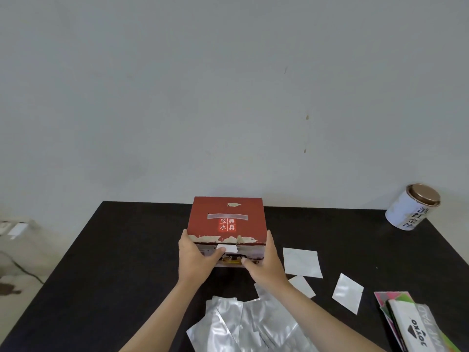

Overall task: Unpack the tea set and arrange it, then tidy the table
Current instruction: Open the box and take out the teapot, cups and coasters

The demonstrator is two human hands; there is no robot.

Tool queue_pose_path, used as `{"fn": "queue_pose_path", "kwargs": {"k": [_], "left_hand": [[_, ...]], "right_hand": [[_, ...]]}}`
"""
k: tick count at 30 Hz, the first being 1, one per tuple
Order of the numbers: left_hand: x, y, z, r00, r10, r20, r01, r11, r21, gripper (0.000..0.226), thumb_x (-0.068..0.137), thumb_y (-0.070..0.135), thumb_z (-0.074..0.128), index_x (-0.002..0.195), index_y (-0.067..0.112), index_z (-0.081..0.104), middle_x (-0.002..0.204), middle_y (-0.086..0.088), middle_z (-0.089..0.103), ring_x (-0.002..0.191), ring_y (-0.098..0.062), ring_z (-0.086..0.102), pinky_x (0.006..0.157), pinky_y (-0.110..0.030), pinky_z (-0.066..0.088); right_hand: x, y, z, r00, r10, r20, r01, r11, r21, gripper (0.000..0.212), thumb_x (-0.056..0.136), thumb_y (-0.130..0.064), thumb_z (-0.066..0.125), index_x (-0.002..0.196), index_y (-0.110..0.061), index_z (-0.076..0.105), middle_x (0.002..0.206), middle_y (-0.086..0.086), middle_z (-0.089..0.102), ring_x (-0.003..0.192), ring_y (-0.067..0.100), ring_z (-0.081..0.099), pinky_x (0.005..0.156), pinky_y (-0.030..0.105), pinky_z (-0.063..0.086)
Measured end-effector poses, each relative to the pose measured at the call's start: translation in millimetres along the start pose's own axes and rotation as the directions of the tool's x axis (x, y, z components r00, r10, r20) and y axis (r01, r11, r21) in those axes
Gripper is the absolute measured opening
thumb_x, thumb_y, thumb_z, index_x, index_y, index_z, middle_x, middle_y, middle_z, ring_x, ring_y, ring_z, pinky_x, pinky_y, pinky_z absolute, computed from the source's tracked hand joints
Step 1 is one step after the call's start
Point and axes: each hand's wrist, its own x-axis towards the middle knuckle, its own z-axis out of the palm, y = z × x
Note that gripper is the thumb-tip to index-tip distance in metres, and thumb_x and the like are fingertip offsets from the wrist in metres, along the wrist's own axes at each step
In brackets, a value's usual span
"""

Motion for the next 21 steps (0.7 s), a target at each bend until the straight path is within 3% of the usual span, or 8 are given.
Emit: {"fn": "queue_pose_path", "kwargs": {"k": [7,10,13,16,18,21], "left_hand": [[-14.0,16.0,-25.6,0.998,0.06,-0.027,-0.06,0.998,-0.001,0.072,0.061,0.043,0.085,0.117,0.03,0.041,0.113,0.008,0.053,0.106,-0.01,0.055,0.091,-0.033,0.052],[-8.1,37.3,-33.5,0.997,0.059,-0.053,-0.061,0.998,-0.035,0.084,0.069,0.048,0.076,0.136,0.016,0.036,0.124,0.003,0.049,0.117,-0.014,0.05,0.098,-0.033,0.046],[6.5,54.5,-38.4,0.992,0.097,-0.074,-0.104,0.991,-0.088,0.091,0.071,0.058,0.066,0.143,0.014,0.03,0.137,-0.001,0.046,0.126,-0.017,0.046,0.103,-0.034,0.042],[24.3,70.5,-35.3,0.982,0.171,-0.077,-0.181,0.972,-0.151,0.085,0.08,0.049,0.063,0.146,0.015,0.023,0.146,0.002,0.038,0.135,-0.012,0.035,0.109,-0.031,0.033],[36.8,77.9,-30.4,0.961,0.272,-0.045,-0.275,0.939,-0.207,0.084,0.083,0.046,0.063,0.148,0.018,0.018,0.144,0.009,0.039,0.132,-0.004,0.037,0.111,-0.034,0.034],[59.7,75.1,-20.3,0.923,0.384,0.037,-0.373,0.913,-0.167,0.092,0.083,0.056,0.058,0.15,0.028,0.002,0.152,0.006,0.03,0.138,-0.011,0.033,0.112,-0.035,0.032]], "right_hand": [[-18.3,-12.3,-2.7,0.993,-0.117,-0.011,0.116,0.99,-0.079,0.094,0.066,-0.058,0.07,0.143,-0.044,0.019,0.144,-0.013,0.04,0.139,0.01,0.033,0.111,0.053,0.034],[-14.8,-38.9,-11.2,0.969,-0.227,-0.098,0.222,0.973,-0.059,0.075,0.076,-0.052,0.067,0.139,-0.037,0.03,0.139,-0.024,0.041,0.136,0.002,0.033,0.114,0.052,0.029],[0.6,-60.6,-20.1,0.945,-0.274,-0.179,0.275,0.961,-0.023,0.089,0.075,-0.062,0.063,0.147,-0.028,0.024,0.148,-0.018,0.033,0.141,0.007,0.027,0.117,0.051,0.023],[20.3,-77.5,-24.2,0.924,-0.316,-0.216,0.319,0.947,-0.022,0.095,0.071,-0.076,0.058,0.146,-0.029,0.025,0.146,-0.014,0.039,0.139,0.01,0.032,0.115,0.056,0.024],[35.7,-83.2,-24.4,0.907,-0.369,-0.203,0.367,0.929,-0.044,0.085,0.075,-0.071,0.062,0.144,-0.036,0.025,0.142,-0.02,0.041,0.136,0.006,0.036,0.112,0.058,0.028],[56.0,-83.6,-20.6,0.903,-0.387,-0.184,0.369,0.921,-0.127,0.096,0.079,-0.064,0.063,0.152,-0.034,0.007,0.154,-0.015,0.028,0.142,0.008,0.027,0.112,0.058,0.027]]}}
